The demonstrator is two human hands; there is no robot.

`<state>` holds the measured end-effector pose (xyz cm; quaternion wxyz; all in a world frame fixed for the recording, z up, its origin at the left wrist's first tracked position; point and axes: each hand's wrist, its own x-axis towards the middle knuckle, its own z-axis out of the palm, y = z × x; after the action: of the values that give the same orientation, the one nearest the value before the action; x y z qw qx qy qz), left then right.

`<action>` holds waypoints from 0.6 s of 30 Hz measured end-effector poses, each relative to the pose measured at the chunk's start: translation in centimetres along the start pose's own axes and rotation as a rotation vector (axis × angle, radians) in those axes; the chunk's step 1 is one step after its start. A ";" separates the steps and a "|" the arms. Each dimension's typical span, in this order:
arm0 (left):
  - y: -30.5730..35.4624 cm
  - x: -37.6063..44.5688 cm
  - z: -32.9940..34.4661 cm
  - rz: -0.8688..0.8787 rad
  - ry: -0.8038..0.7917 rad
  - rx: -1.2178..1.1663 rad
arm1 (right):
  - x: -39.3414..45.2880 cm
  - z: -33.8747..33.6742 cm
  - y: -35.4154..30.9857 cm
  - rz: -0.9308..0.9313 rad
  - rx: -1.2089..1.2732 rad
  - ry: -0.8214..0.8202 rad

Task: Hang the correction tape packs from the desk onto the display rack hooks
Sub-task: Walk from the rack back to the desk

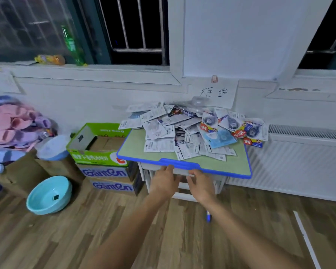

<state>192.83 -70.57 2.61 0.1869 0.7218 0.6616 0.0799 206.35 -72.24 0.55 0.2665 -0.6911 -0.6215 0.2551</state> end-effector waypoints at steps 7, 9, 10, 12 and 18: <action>-4.9 12.2 -1.7 -0.067 0.019 0.007 | 13.5 3.7 -2.0 -0.014 0.058 -0.035; -6.0 15.5 -2.3 -0.104 0.008 0.012 | 17.3 4.7 -2.8 -0.034 0.065 -0.053; -6.6 17.0 -2.8 -0.125 -0.001 0.014 | 19.1 5.1 -3.2 -0.036 0.066 -0.069; -7.7 19.9 -3.6 -0.162 -0.002 0.018 | 22.3 6.0 -4.3 -0.054 0.064 -0.109; -11.3 26.2 -5.8 -0.287 0.008 0.018 | 30.3 7.8 -7.3 -0.127 -0.015 -0.163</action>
<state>183.23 -43.16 0.22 0.1873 0.6213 0.7593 0.0493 198.67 -41.10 -0.80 0.2256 -0.6293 -0.6855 0.2884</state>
